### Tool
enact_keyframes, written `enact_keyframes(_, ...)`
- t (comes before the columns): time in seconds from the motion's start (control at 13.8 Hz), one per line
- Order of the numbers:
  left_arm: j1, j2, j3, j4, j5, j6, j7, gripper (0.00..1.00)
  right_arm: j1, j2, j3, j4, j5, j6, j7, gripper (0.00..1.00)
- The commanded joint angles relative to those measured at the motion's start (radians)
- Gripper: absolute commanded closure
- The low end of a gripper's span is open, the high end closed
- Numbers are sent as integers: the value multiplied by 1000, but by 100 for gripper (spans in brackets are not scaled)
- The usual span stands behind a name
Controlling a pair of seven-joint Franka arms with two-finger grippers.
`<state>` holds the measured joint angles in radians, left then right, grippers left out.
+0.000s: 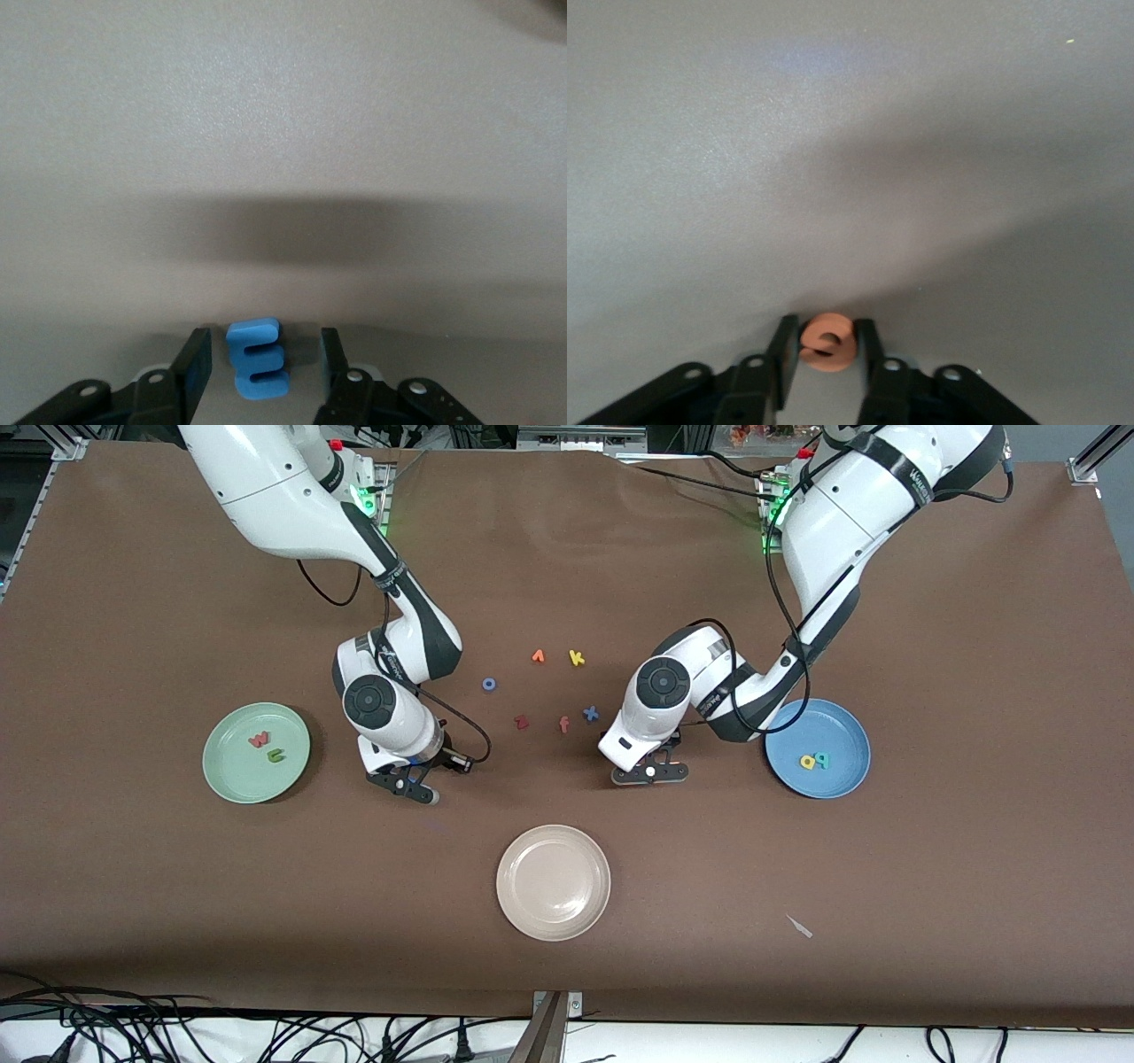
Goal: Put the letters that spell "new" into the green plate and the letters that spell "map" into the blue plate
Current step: 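Drop the orange e on the green plate while the left gripper drops E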
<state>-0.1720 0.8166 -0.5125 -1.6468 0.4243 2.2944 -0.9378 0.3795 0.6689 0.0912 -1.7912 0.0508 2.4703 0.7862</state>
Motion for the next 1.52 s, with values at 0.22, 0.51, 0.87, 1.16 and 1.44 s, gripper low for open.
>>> enact_keyframes(0.22,-11,-4,5,-2,5,-6,-42,100,-1,29,-1,50,-16,-15,-8,98)
enact_keyframes(0.51,9,-71,2,18,11,-146,17,100,-7,-26,-86,135,-19,-318,-245,98)
enact_keyframes(0.87,92,-184,0,-7,10,-377,227,100,-7,-224,-260,-75,-37,-400,-612,99)
enact_keyframes(1.16,227,-238,-6,-103,13,-408,390,100,-8,-314,-378,-242,-36,-239,-904,99)
enact_keyframes(1.44,359,-292,-20,-208,4,-296,592,100,-43,-285,-446,-273,3,-156,-1154,98)
